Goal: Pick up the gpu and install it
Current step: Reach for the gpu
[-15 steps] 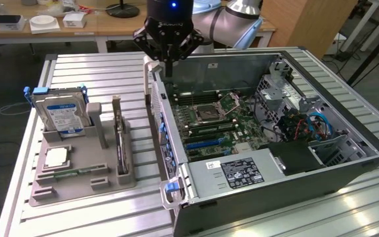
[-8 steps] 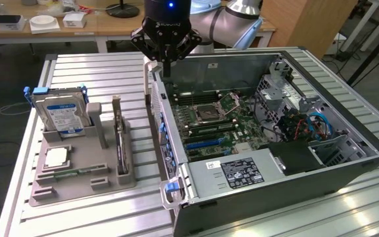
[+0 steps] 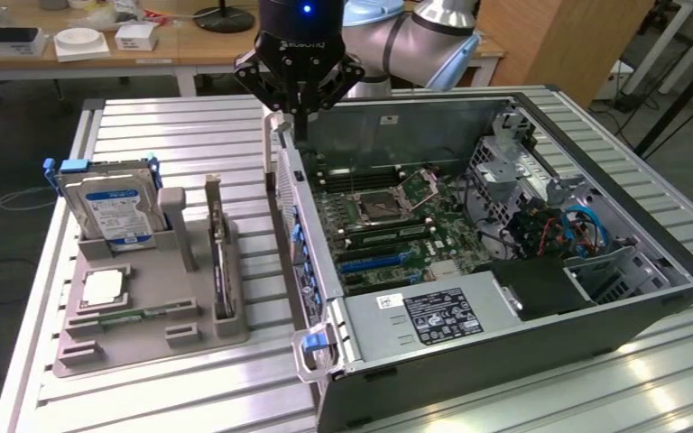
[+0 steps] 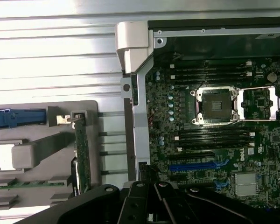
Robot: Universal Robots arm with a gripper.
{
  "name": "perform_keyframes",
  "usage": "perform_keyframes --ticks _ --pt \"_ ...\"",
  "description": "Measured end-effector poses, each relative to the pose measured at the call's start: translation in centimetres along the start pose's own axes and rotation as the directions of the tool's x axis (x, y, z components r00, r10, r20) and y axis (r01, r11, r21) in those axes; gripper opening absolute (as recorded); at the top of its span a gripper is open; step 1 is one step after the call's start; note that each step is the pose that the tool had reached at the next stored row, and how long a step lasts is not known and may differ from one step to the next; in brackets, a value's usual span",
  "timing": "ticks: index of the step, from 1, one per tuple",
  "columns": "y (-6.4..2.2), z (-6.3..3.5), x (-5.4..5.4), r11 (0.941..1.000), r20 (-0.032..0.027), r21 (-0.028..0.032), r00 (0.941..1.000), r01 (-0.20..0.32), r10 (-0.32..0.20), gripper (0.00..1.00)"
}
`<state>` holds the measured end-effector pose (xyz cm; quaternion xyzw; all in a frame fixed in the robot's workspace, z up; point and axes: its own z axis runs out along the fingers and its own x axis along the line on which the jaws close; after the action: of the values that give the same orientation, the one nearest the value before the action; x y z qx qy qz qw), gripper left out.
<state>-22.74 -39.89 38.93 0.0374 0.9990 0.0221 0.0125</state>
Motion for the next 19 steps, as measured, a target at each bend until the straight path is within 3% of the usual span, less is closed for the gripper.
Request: perform_keyframes --ticks 19 --pt "-0.08 0.01 1.1 1.0000 0.0000 0.0000 1.0000 0.000 0.000 0.11"
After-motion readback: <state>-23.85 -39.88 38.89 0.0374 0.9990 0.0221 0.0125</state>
